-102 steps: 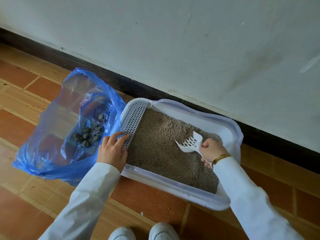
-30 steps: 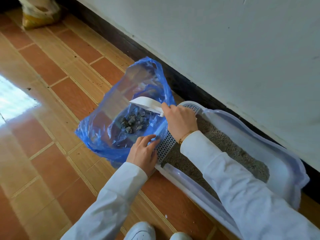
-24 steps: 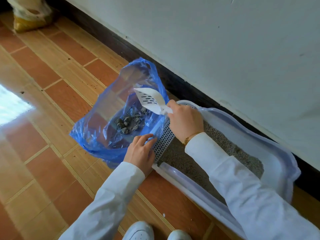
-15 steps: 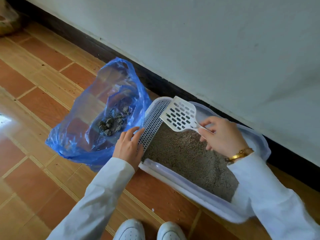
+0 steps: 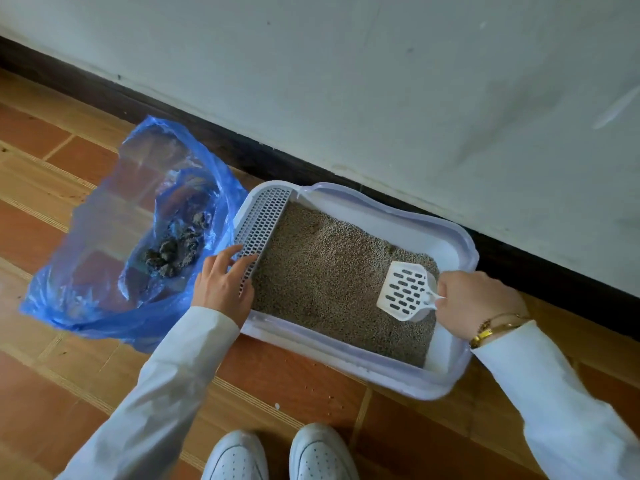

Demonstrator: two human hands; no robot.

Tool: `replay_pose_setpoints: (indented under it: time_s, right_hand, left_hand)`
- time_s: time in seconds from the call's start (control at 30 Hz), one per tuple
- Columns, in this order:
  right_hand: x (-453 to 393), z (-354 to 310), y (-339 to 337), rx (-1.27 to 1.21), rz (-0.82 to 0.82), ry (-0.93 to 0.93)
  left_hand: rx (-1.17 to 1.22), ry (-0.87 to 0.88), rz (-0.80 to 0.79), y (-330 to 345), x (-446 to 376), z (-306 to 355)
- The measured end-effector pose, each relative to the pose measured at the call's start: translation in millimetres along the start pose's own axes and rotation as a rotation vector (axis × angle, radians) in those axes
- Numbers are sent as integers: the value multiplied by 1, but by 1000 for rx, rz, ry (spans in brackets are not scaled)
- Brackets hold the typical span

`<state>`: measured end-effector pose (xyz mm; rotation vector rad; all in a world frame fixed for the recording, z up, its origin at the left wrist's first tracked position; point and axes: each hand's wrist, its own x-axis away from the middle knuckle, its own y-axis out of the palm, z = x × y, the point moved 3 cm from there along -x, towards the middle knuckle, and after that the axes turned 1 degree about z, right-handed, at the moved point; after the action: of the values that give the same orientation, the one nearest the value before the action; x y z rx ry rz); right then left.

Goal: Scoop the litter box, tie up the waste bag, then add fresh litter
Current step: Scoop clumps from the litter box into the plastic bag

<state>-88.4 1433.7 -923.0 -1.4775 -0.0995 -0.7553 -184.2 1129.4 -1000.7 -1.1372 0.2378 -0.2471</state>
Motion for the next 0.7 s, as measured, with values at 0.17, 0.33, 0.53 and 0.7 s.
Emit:
replay_pose_setpoints:
  time_s: [0.17, 0.33, 0.53, 0.7]
  right_hand:
    - [-10, -21, -2, -37, -84, -122]
    - [-17, -59, 15, -79, -170, -234]
    - [-29, -89, 37, -162, -203, -297]
    - [-45, -117, 69, -481, -344, -306]
  left_hand:
    - [-6, -10, -8, -1, 1, 0]
    - [-13, -44, -26, -2, 4, -3]
    - [-26, -65, -29, -4, 8, -7]
    - [-1, -82, -22, -6, 10, -13]
